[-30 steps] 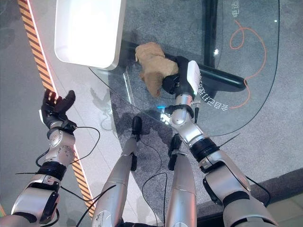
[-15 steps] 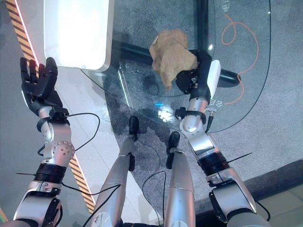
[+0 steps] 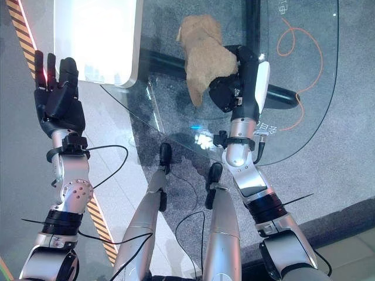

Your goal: Wipe the table with a cloth and put it in the basket.

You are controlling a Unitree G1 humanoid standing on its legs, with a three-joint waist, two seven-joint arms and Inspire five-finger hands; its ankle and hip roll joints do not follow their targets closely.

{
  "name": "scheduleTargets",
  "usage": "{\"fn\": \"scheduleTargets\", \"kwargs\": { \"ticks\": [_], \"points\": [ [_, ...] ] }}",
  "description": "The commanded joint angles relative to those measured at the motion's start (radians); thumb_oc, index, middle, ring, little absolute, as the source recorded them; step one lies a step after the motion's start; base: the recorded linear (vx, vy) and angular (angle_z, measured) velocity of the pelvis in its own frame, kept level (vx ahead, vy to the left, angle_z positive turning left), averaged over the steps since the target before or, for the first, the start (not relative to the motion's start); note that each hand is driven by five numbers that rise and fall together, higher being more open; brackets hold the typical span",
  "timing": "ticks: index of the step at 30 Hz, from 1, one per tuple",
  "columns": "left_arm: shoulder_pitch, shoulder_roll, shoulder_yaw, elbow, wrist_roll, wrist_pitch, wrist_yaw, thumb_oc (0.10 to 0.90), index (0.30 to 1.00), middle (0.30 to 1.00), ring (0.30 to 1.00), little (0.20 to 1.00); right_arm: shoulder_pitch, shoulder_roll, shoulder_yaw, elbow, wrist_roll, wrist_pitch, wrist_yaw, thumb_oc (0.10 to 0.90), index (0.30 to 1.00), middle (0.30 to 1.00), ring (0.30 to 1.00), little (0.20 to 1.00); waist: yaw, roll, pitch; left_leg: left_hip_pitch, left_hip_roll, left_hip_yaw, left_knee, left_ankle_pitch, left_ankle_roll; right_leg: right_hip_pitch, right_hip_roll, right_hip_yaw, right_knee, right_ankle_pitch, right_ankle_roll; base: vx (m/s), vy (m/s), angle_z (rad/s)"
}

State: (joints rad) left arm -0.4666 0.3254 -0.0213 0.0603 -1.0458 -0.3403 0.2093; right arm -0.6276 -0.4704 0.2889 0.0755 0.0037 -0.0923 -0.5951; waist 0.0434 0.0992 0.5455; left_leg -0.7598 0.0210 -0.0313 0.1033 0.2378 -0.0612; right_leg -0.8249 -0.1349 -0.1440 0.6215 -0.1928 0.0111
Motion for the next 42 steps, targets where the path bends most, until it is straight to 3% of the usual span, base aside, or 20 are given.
{"fn": "scheduleTargets", "kwargs": {
  "ticks": [1,16,24,33,42],
  "points": [
    [-0.030,0.067,0.034,-0.123,-0.015,0.009,-0.108,0.800,0.900,0.900,0.900,0.900,-0.065,0.030,-0.071,-0.234,0.035,-0.189,0.062,0.100,0.300,0.300,0.300,0.200,-0.008,-0.043,-0.025,0.031,-0.041,0.047,0.140,-0.190,0.030,0.085,0.006,0.017,-0.320,0.216,0.079,0.00,0.000,0.00],
    [-0.047,0.079,-0.018,-0.132,-0.276,0.149,-0.260,0.800,0.900,0.900,0.900,0.900,-0.075,0.024,-0.003,-0.294,0.243,-0.188,0.308,0.100,0.300,0.300,0.300,0.200,-0.016,-0.055,-0.025,0.053,-0.034,0.058,0.116,-0.179,0.026,0.111,0.007,0.011,-0.346,0.227,0.084,0.00,0.000,0.00],
    [-0.059,0.078,-0.040,-0.144,-0.305,0.184,-0.279,0.800,0.900,0.900,0.900,0.900,-0.095,0.011,0.037,-0.314,0.301,-0.170,0.420,0.100,0.300,0.300,0.300,0.200,-0.014,-0.062,-0.025,0.051,-0.033,0.057,0.109,-0.174,0.024,0.113,0.007,0.006,-0.354,0.229,0.084,0.00,-0.008,0.00],
    [-0.077,0.079,-0.051,-0.127,-0.332,0.190,-0.241,0.800,0.900,0.900,0.900,0.900,-0.129,0.006,0.072,-0.333,0.359,-0.149,0.488,0.100,0.300,0.300,0.300,0.200,-0.009,-0.065,-0.025,0.056,-0.034,0.055,0.103,-0.170,0.021,0.122,0.006,-0.001,-0.358,0.227,0.086,0.00,0.000,0.00],
    [-0.088,0.062,-0.049,-0.127,-0.326,0.155,-0.167,0.800,0.900,0.900,0.900,0.900,-0.146,0.023,0.077,-0.368,0.393,-0.147,0.517,0.100,0.300,0.300,0.300,0.200,-0.006,-0.076,-0.025,0.057,-0.036,0.053,0.101,-0.168,0.020,0.126,0.010,-0.005,-0.363,0.228,0.084,0.00,0.000,0.00]
  ]
}}
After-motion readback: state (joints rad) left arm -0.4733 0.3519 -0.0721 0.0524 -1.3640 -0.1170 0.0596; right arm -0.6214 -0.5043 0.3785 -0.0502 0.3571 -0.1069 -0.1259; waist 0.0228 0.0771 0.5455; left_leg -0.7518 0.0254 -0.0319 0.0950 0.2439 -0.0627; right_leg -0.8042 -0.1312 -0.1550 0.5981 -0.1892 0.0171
